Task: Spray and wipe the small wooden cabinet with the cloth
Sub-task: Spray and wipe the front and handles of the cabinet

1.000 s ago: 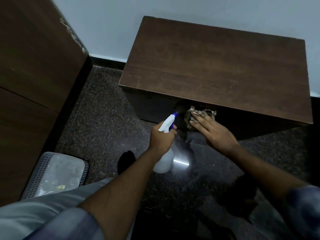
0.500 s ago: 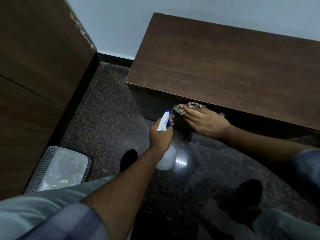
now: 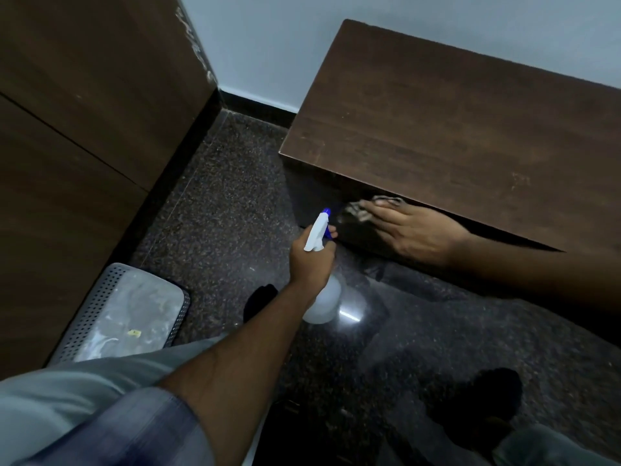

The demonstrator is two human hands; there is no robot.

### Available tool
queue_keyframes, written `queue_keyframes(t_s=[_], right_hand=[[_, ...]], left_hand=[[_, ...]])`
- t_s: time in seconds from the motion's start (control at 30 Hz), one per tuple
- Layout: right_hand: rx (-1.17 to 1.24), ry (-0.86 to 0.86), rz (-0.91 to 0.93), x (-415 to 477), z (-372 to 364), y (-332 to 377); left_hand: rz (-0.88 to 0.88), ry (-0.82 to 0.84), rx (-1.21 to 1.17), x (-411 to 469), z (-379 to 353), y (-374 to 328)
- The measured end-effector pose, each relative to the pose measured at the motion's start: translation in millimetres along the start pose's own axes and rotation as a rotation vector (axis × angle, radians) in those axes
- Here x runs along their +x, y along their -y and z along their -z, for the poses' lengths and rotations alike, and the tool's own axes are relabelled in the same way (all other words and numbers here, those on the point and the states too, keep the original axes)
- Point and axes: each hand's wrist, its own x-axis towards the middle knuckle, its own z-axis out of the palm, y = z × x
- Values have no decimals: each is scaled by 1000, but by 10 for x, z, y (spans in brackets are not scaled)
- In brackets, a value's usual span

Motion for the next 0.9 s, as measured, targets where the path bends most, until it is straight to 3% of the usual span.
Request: queue_keyframes(t_s=[0.1,0.27,0.33,0.4,0.5,0.7,0.83,0.9], right_hand=[[55,-8,-30,-78,102,-56],[-56,-114,-87,876,3,23],[-64,-55,-99,1089,-83,132],[-95,49,-21,905,-185,203],[-75,-30,66,277,-239,136],[36,-73,-74,458,61,6],[39,134,-73,341,106,104],[23,134,-63,205,178,81]], left_hand=[[-21,-24,9,30,37,28],[-8,-83,-9,76,142,48],[-11,-99,-29,69,208,46],[-12,-82,-18,63,288,61],[-61,-40,16,110,373,75],[-55,-58,-77,80,359,-212],[-49,-69,-22,-24,335,-397],[-41,-99,30,-50,373,-400]])
